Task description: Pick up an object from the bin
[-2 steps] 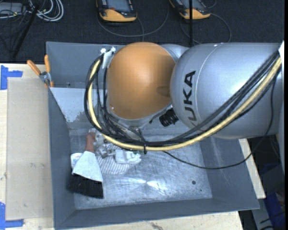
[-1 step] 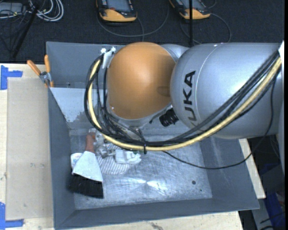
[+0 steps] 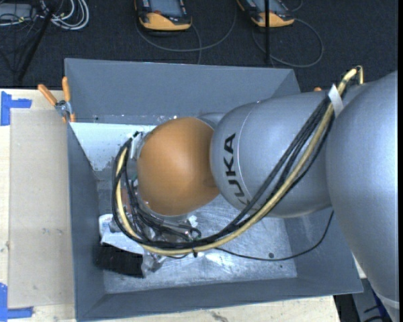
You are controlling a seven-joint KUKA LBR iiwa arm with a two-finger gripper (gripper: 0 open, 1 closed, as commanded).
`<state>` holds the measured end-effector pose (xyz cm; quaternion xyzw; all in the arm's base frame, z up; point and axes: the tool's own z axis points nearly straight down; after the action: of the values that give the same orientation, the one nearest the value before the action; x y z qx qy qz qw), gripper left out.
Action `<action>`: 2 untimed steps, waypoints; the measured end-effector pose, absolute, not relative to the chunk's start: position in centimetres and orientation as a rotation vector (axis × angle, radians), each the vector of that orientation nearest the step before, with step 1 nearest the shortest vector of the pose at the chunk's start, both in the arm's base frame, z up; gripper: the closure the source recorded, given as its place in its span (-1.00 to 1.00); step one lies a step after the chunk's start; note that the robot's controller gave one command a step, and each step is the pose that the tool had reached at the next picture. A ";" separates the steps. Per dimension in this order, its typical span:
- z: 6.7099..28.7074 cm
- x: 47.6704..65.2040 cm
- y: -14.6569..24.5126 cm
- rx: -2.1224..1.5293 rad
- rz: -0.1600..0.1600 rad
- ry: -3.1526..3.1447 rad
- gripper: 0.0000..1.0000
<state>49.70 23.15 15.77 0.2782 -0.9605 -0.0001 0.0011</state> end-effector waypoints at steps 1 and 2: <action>14.9 49.4 23.1 0.914 0.000 -3.002 -1.00; 7.5 50.7 23.1 0.969 0.000 -2.986 1.00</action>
Offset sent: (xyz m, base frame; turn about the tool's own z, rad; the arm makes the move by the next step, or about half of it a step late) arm 0.0086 -0.0016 -0.0877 -0.0678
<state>50.73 23.10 7.51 0.3085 -0.9512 -0.0002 0.0012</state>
